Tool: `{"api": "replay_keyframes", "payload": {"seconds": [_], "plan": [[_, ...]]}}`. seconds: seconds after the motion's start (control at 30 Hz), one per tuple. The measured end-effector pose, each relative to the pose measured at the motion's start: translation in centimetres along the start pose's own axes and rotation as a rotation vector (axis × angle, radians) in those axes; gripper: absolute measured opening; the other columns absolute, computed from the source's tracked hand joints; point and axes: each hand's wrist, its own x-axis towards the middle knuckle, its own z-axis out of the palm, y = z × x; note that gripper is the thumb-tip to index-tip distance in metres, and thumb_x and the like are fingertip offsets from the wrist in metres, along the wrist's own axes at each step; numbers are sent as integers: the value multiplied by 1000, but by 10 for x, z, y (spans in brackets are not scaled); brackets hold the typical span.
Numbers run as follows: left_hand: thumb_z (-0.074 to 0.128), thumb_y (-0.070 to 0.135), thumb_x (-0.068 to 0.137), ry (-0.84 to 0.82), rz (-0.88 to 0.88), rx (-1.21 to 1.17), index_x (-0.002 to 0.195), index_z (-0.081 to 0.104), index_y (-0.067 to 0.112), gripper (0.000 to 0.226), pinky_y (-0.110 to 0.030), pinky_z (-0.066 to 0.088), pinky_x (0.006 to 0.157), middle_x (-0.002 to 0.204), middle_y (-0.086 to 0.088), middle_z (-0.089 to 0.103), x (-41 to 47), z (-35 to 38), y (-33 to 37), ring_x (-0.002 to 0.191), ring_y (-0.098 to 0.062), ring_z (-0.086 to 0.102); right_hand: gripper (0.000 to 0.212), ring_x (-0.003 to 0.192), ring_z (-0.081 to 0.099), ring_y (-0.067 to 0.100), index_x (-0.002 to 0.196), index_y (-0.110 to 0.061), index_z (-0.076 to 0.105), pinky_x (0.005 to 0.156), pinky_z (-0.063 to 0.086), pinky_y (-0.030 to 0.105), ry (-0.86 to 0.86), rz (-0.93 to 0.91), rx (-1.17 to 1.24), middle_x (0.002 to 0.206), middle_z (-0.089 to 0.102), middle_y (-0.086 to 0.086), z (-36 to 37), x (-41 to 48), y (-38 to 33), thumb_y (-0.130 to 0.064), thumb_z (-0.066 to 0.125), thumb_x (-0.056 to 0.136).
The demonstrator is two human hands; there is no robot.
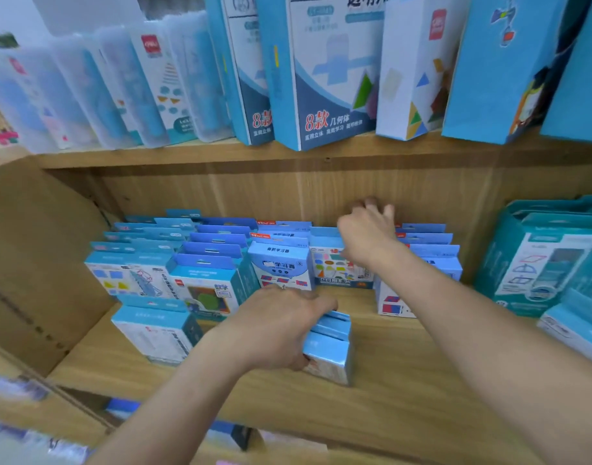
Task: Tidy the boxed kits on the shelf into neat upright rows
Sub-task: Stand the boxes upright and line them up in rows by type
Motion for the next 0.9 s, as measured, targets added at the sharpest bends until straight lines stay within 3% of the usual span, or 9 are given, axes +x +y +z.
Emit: {"api": "replay_keyframes", "payload": {"seconds": [0.17, 0.23, 0.3, 0.47, 0.6, 0.7, 0.9], "plan": [[73, 35, 68, -3, -14, -27, 110, 38, 32, 55, -40, 45, 83, 109, 7, 58, -1, 2, -7, 97, -20, 56, 27, 118, 43, 26, 103, -24, 63, 88, 30, 43, 1, 10, 39, 113, 59, 2, 3, -4, 2, -25, 71, 77], [73, 35, 68, -4, -10, -30, 111, 38, 32, 55, -40, 46, 84, 108, 6, 58, 0, 2, -9, 97, -20, 56, 23, 110, 51, 25, 98, -23, 60, 84, 30, 41, 21, 38, 168, 104, 62, 2, -6, -5, 9, -26, 70, 77], [73, 35, 68, 3, -4, -30, 110, 38, 32, 55, -41, 46, 85, 109, 6, 59, 1, 2, -10, 98, -20, 56, 31, 105, 56, 26, 105, -23, 60, 84, 32, 41, 43, 78, 329, 104, 64, 1, -21, -6, 16, -29, 72, 77], [76, 36, 66, -4, 9, -17, 110, 38, 31, 58, -42, 46, 85, 107, 7, 59, 3, 2, -11, 96, -20, 58, 35, 101, 58, 27, 108, -19, 60, 70, 39, 32, 304, 82, 512, 109, 64, 4, -64, -32, 26, -32, 73, 78], [72, 38, 69, -4, 24, -11, 114, 40, 32, 56, -38, 46, 85, 109, 7, 59, -4, 0, -8, 98, -18, 56, 40, 97, 58, 19, 108, -23, 62, 79, 46, 34, 439, 66, 745, 105, 64, -3, -85, -70, 26, -36, 77, 74], [67, 38, 71, 13, 63, -3, 114, 38, 33, 52, -37, 44, 84, 108, 9, 58, -15, -4, 3, 97, -18, 56, 39, 87, 59, 12, 101, -27, 64, 77, 48, 32, 349, 65, 854, 95, 67, -9, -85, -92, 25, -35, 82, 68], [67, 41, 74, 49, 132, 4, 121, 36, 29, 57, -37, 44, 84, 114, 5, 54, -20, 0, 33, 101, -21, 53, 36, 87, 60, 13, 95, -32, 65, 78, 51, 37, 19, 34, 761, 88, 66, -13, -34, -109, 20, -38, 84, 65]]}}
